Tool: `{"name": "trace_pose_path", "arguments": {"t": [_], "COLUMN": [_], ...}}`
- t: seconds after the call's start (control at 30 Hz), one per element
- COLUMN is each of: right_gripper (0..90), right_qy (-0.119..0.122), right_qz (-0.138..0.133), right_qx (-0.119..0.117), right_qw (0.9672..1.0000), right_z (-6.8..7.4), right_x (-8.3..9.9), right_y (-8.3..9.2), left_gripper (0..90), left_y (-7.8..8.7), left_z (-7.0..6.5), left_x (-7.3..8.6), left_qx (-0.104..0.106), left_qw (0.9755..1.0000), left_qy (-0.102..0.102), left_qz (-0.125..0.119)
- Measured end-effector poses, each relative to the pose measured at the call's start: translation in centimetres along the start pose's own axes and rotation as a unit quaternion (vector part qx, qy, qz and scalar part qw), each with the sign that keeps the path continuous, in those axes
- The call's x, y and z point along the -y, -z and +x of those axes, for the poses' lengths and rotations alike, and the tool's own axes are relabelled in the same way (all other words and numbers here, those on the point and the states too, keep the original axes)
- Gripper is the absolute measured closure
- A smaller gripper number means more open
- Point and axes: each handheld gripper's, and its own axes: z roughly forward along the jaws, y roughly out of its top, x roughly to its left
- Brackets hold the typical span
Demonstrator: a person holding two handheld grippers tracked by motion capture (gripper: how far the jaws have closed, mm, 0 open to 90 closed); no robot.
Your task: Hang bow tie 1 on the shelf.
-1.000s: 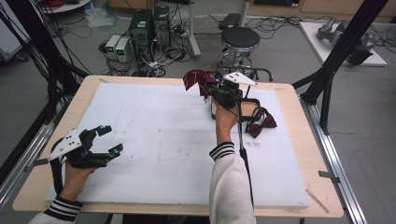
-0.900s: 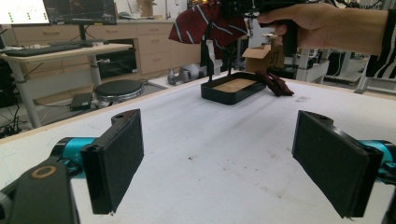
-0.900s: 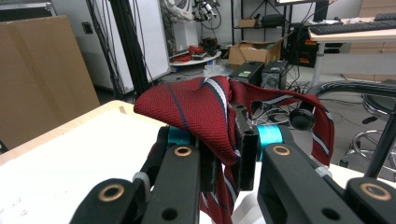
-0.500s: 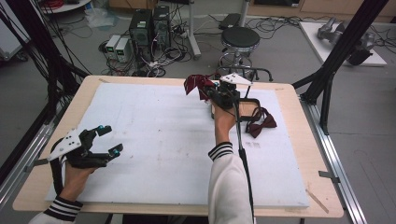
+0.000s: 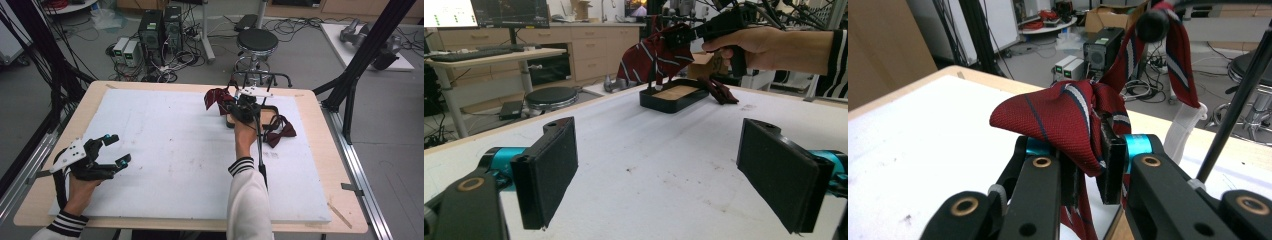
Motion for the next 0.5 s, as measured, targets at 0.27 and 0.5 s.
{"name": "trace_pose_path", "arguments": {"t": [0.27,0.5], "right_gripper": [82.3,82.2], "right_qy": [0.006,0.009], "right_qz": [0.015,0.023], "right_qx": [0.001,0.009], "right_qw": [0.9999,0.9997], "right_z": [-0.2,-0.4], "right_x": [0.3,1.1], "right_y": [-0.2,-0.1], "left_gripper": [17.1,17.1], "left_y": [0.6,0.7], "left_z": [0.4,0.4], "left_x": [0.0,0.0], "left_qx": [-0.006,-0.006], "left_qw": [0.9999,0.9998], "left_qy": [0.007,0.007], "left_qz": [-0.009,-0.015]}}
